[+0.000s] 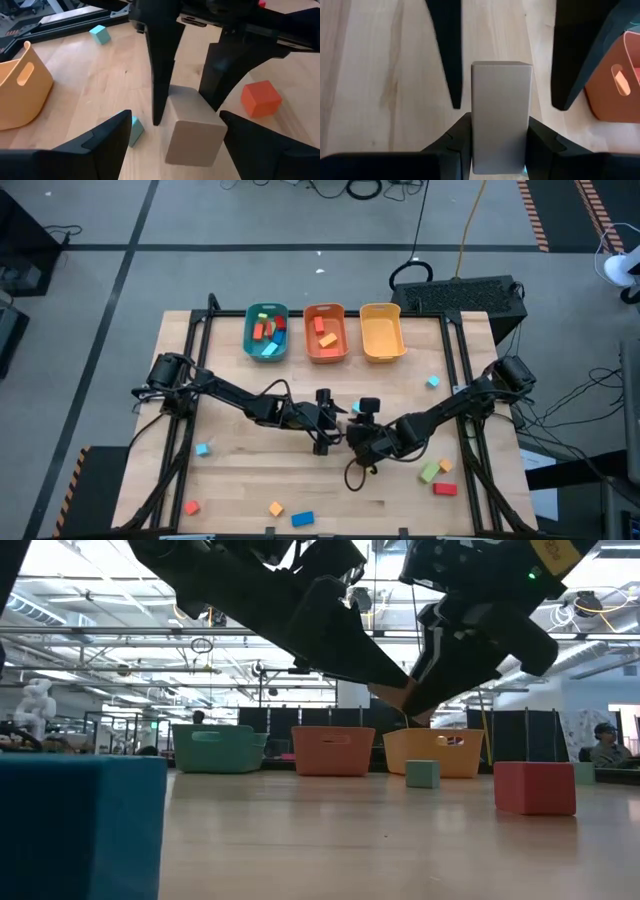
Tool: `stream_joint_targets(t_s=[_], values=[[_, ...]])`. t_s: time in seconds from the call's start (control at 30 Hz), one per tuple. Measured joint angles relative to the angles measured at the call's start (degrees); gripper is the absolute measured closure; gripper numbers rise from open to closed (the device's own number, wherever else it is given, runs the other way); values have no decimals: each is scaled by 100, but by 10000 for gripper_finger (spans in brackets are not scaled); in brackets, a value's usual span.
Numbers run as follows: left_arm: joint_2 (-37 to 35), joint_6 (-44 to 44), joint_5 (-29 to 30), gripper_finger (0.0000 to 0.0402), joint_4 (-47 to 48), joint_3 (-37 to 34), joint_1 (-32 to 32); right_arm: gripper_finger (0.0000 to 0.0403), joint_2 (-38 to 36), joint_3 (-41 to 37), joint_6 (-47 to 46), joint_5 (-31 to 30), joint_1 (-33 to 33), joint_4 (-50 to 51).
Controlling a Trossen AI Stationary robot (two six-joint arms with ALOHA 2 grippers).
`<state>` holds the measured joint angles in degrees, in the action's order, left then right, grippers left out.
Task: Sort blocks by size
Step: Put the brown thick rectangular block into the orange bin
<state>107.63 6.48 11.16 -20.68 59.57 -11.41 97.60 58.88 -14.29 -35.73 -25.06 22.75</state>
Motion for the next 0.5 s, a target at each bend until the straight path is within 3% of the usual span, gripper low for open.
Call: stream_joint_targets(t_s=[0.17,0.43,0.5], values=[[0,-4,-25,138,21,2,43,289,0,-1,22,-18,4,-149],[0,149,-101,257,44,2,41,288,0,-1,-69,0,10,-162],[0,166,-102,258,46,2,41,282,0,-1,-77,17,10,-162]])
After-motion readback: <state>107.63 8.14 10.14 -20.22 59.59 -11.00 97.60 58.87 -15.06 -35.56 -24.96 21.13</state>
